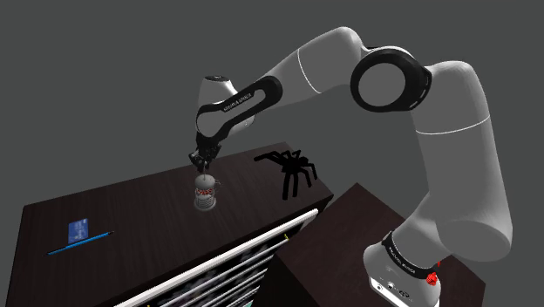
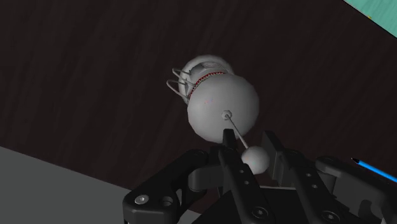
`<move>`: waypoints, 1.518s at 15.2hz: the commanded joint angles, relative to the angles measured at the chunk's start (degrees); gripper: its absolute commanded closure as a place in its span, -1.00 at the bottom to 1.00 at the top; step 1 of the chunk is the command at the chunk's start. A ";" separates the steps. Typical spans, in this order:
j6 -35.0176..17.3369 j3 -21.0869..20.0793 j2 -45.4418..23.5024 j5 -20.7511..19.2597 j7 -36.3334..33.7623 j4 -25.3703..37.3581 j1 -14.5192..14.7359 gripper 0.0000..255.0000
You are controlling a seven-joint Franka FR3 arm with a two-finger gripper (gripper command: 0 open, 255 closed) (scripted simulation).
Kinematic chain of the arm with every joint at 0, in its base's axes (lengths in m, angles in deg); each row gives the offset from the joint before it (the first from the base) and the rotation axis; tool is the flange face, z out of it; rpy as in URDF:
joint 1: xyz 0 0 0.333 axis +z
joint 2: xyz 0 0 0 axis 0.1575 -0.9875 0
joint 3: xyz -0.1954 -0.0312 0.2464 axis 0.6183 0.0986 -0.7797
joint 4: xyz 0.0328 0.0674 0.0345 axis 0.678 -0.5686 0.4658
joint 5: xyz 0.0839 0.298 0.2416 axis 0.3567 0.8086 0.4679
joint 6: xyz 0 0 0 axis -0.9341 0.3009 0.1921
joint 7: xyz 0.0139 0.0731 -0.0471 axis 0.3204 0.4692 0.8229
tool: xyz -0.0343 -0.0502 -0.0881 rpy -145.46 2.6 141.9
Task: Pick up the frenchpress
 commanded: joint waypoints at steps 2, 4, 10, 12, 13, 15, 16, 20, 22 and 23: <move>-0.02 0.00 -0.02 0.00 0.01 0.00 0.00 1.00; -0.02 0.00 -0.02 0.00 0.01 0.00 0.00 1.00; 1.24 -0.10 1.61 0.08 -0.10 -0.36 -0.13 1.00; 2.19 -0.17 2.70 0.14 -0.20 -0.49 -0.20 1.00; 2.66 -0.20 3.24 0.17 -0.24 -0.55 -0.23 1.00; 3.63 -0.27 4.30 0.23 -0.34 -0.63 -0.30 1.00; 4.13 -0.30 4.81 0.26 -0.39 -0.64 -0.33 1.00; 6.16 -0.43 6.82 0.37 -0.57 -0.61 -0.45 1.00; 7.21 -0.48 7.77 0.43 -0.67 -0.50 -0.51 1.00; 7.30 -0.49 7.83 0.43 -0.68 -0.47 -0.52 1.00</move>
